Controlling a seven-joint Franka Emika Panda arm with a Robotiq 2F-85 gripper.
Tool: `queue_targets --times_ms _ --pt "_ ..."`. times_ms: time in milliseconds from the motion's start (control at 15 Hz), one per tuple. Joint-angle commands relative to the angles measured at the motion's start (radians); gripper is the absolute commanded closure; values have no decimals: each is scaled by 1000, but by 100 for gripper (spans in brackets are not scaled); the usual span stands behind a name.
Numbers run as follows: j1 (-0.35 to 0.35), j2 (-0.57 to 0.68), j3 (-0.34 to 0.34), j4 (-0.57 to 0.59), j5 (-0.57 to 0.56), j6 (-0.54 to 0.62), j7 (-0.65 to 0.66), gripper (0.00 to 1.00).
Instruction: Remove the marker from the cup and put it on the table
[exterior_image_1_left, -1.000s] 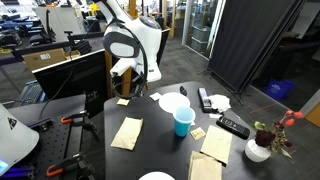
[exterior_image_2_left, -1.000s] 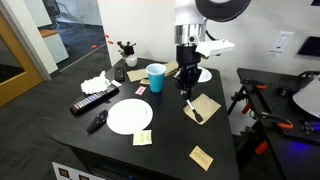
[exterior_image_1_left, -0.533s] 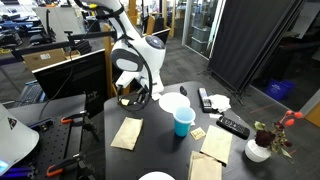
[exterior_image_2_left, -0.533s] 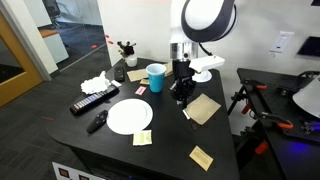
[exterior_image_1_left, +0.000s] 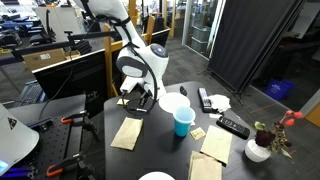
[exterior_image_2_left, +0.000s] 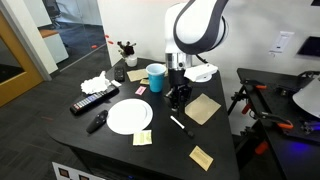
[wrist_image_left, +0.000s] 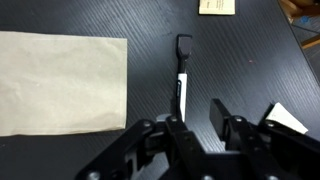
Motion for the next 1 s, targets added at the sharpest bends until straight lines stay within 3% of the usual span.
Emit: queue_targets --times_ms 0,267,667,933 --pt "1 -8 6 8 -29 9 -5 33" --pt "29 -61 -9 -13 -84 14 21 2" --pt "64 -189 -25 -52 -137 11 81 0" --pt "119 -299 -82 -95 -261 13 197 0"
